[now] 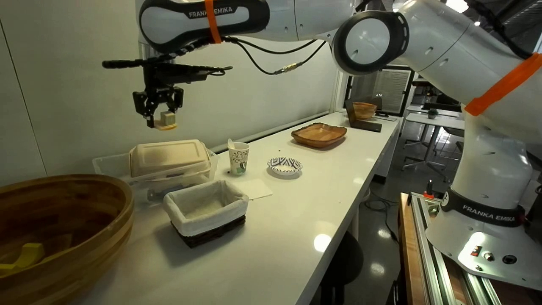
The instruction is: Put the plaque and the block in the bowl
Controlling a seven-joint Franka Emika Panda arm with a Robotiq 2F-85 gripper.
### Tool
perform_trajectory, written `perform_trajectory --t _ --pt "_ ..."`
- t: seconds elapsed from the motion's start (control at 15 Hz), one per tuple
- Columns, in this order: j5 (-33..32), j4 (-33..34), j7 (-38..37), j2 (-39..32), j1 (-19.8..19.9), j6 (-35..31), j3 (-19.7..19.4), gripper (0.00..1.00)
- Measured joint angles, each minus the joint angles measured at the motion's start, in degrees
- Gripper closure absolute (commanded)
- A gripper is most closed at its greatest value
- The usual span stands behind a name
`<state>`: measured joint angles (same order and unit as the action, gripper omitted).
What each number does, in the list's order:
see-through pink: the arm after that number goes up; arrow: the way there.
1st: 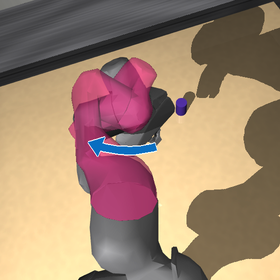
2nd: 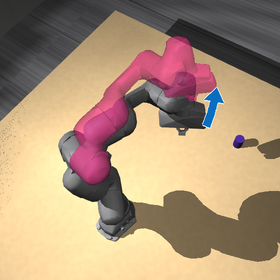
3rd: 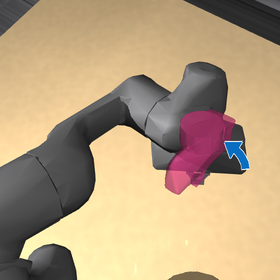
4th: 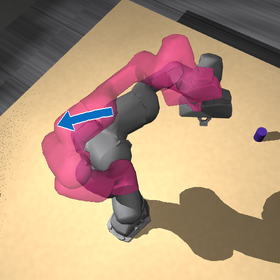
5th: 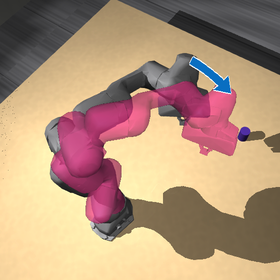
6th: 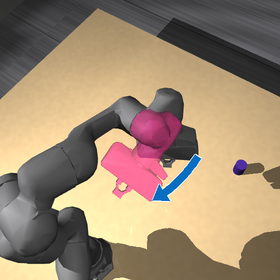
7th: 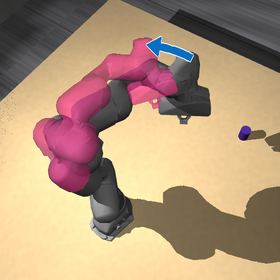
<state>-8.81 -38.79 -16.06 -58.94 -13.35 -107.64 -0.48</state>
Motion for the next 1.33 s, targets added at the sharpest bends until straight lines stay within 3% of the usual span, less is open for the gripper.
perform_trajectory --t 0.47,0.87,0.93,1.13,1.33 --pt "-1.8 6.9 14.2 -6.1 -3.0 3.0 -0.7 0.53" --pt "-2.1 8.8 23.4 -8.6 -3.4 -0.3 -0.3 0.53" --pt "-2.1 8.8 24.9 -8.8 -3.5 -1.4 -0.1 0.07" --pt "-1.8 8.9 28.3 -9.4 -3.5 -4.3 0.8 0.0" --pt "-1.3 9.0 29.7 -9.5 -3.2 -5.6 1.9 0.0"
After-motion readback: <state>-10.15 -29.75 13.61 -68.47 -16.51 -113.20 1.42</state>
